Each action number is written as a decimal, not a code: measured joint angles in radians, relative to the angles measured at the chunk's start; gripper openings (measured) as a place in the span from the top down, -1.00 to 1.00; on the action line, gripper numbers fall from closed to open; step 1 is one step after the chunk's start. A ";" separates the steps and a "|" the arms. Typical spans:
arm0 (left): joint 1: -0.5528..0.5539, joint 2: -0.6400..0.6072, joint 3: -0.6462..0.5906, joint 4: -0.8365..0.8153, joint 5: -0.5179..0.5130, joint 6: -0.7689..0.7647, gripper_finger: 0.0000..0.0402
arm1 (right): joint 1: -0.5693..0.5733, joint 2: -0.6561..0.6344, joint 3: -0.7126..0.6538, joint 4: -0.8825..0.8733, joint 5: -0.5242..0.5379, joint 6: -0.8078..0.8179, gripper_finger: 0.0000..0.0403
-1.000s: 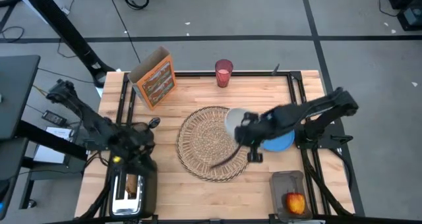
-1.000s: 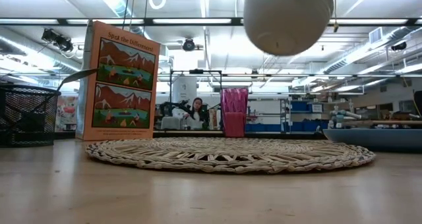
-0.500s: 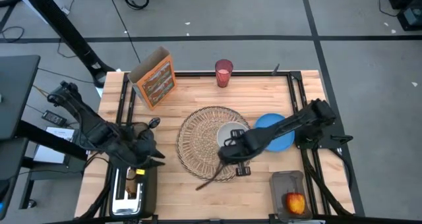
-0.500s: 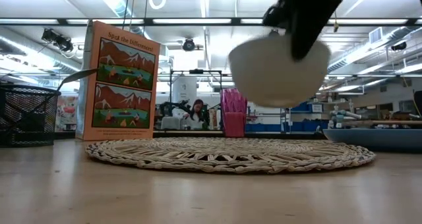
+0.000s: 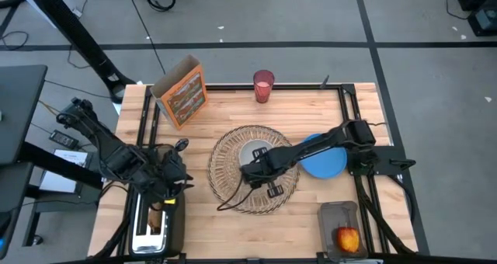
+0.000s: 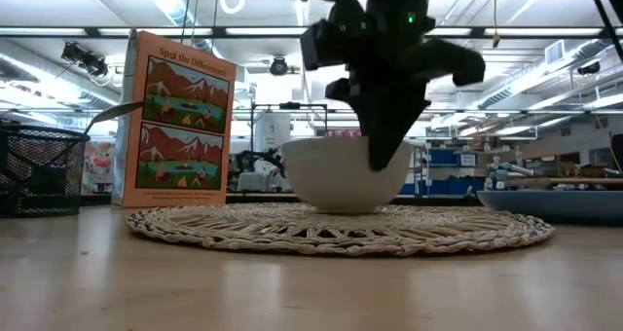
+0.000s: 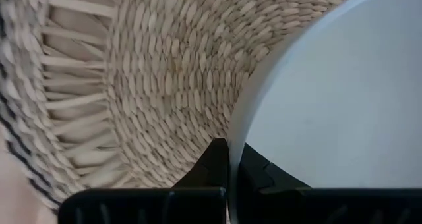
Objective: Arrange a breakfast setting
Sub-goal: Put the white bowl on the table mat, then put the blue plate on the table mat
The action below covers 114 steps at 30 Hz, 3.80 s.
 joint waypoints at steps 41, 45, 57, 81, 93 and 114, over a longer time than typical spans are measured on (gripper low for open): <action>0.001 0.000 0.000 0.138 0.000 0.030 0.48 | 0.089 -0.139 0.439 -0.576 0.121 0.542 0.08; 0.001 0.000 0.000 0.242 0.000 0.105 0.48 | 0.138 -0.246 0.391 -0.597 0.155 0.766 0.09; 0.001 0.000 -0.001 0.554 0.000 0.217 0.48 | 0.361 -0.490 -0.077 -0.521 0.197 1.172 0.09; 0.031 0.002 -0.001 0.583 -0.003 0.209 0.48 | 0.145 -0.549 -0.779 0.076 -0.034 1.138 0.10; 0.035 0.002 -0.001 0.665 -0.001 0.209 0.48 | 0.072 -0.549 -0.863 0.225 -0.076 1.111 0.33; 0.035 0.002 -0.001 0.734 -0.001 0.208 0.48 | 0.072 -0.550 -0.857 0.223 -0.024 1.060 0.71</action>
